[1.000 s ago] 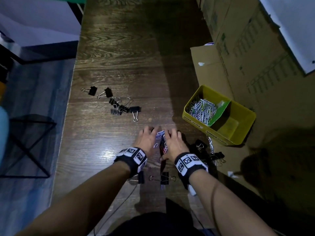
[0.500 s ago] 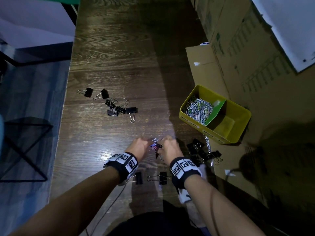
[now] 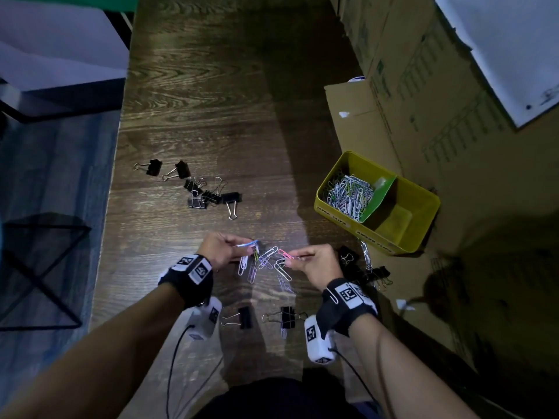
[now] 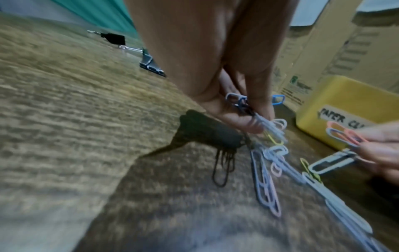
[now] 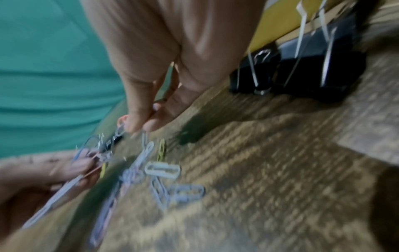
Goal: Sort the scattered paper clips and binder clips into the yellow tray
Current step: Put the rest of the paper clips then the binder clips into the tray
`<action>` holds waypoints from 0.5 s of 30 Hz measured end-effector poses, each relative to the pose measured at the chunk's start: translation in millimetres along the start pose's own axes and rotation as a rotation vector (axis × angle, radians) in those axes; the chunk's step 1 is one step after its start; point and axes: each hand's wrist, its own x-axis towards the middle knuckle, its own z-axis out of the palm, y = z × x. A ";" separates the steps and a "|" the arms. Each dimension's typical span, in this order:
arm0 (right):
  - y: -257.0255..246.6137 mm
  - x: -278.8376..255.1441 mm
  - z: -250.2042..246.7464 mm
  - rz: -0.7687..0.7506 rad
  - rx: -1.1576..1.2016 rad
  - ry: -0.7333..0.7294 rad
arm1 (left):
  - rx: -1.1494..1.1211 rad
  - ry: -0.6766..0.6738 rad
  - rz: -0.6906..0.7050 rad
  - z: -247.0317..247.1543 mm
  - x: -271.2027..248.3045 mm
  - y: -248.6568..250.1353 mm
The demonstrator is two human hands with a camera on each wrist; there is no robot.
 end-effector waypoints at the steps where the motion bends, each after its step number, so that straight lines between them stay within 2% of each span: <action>1: -2.4 -2.8 -3.5 -0.012 0.046 -0.001 | -0.024 -0.009 0.004 -3.2 1.4 3.9; 4: -13.5 -11.2 -17.2 -0.060 0.182 0.034 | -0.038 -0.072 0.061 -4.3 0.9 30.5; 8: -43.6 -30.3 -46.4 -0.164 0.259 0.160 | 0.012 -0.187 0.192 14.4 2.1 88.6; 13: -80.9 -38.8 -84.8 -0.349 0.331 0.366 | 0.047 -0.289 0.331 77.2 5.6 157.7; 15: -87.9 -28.4 -96.5 -0.359 0.324 0.440 | 0.026 -0.277 0.352 108.1 12.7 172.9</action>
